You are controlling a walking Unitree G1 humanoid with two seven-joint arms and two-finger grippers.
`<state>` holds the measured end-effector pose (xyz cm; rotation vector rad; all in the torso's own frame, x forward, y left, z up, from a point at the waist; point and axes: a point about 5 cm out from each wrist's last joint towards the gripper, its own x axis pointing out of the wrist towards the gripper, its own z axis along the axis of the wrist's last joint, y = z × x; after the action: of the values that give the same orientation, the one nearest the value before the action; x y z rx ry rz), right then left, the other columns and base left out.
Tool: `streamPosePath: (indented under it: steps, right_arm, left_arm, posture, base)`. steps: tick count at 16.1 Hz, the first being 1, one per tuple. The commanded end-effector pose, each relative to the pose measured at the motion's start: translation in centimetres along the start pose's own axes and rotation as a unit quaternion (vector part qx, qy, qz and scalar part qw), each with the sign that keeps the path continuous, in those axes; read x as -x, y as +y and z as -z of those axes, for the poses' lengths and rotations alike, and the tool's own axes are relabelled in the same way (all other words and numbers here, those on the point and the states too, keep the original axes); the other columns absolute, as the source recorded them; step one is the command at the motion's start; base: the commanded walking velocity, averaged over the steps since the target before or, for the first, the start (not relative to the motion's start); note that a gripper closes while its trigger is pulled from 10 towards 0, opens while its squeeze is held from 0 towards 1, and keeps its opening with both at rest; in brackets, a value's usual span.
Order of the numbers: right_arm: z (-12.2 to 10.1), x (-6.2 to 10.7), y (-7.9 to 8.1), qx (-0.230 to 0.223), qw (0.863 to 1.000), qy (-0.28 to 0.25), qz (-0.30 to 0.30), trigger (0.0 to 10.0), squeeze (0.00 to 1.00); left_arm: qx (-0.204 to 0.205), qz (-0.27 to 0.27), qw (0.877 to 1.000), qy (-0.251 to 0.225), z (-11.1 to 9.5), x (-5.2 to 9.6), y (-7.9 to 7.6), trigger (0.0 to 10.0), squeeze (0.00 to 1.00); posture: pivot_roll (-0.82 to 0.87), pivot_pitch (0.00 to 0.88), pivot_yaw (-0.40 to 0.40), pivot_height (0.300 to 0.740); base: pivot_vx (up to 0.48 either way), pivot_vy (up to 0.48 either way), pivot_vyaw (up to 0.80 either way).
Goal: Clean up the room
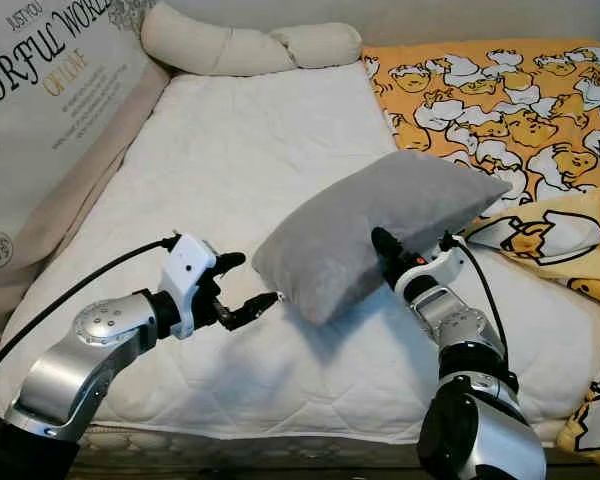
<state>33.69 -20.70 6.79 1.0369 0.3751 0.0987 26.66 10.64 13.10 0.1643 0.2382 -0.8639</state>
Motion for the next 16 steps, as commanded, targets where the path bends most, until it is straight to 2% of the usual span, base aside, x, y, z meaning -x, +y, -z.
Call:
streamPosePath:
  steps: [1, 8, 16]
  right_arm:
    - [1.1, -0.7, 1.1, -0.004, 0.999, 0.025, -0.024, 0.0, 0.0]
    - [1.3, -0.6, 0.4, -0.003, 1.0, 0.03, -0.006, 0.0, 0.0]
    - [1.2, -0.3, -0.5, 0.012, 0.999, 0.024, 0.029, 0.0, 0.0]
  left_arm:
    - [-0.006, -0.003, 1.0, 0.001, -0.2, 0.1, 0.1, 10.0, 0.0]
    - [-0.011, -0.002, 1.0, 0.004, -0.3, 0.0, 0.2, 10.0, 0.0]
    - [-0.008, 0.02, 1.0, 0.021, 0.2, 0.7, -0.1, 10.0, 0.0]
  posture:
    - [-0.03, 0.0, 0.064, 0.74]
    - [-0.02, 0.0, 0.061, 0.74]
    - [-0.01, 0.0, 0.048, 0.74]
  base:
    - [0.0, 0.0, 0.0]
    - [0.0, 0.0, 0.0]
    - [0.0, 0.0, 0.0]
